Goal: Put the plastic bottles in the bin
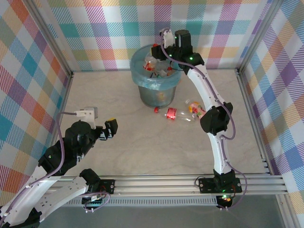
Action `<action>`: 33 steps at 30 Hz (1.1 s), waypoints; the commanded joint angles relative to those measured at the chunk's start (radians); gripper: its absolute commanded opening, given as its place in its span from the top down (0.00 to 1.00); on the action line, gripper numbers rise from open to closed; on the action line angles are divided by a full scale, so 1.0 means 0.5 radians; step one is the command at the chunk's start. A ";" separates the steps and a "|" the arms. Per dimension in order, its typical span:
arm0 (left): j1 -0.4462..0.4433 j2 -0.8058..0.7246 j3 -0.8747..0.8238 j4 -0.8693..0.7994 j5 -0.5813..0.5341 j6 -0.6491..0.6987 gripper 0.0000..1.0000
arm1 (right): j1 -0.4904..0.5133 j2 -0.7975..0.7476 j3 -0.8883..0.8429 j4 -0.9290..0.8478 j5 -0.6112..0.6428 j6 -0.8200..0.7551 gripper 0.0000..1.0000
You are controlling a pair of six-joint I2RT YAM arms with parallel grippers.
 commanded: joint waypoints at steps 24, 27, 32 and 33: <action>-0.015 -0.124 -0.089 -0.059 -0.091 -0.061 0.07 | 0.110 0.142 -0.225 -0.357 -0.163 -0.616 0.72; -0.015 -0.118 -0.100 -0.051 -0.091 -0.064 0.06 | 0.149 0.191 -0.245 -0.398 -0.093 -0.746 0.72; -0.013 -0.103 -0.103 -0.047 -0.091 -0.073 0.06 | 0.147 0.253 -0.292 -0.386 0.032 -0.741 0.72; -0.015 -0.098 -0.101 -0.048 -0.091 -0.070 0.06 | 0.144 0.268 -0.291 -0.382 0.044 -0.724 0.72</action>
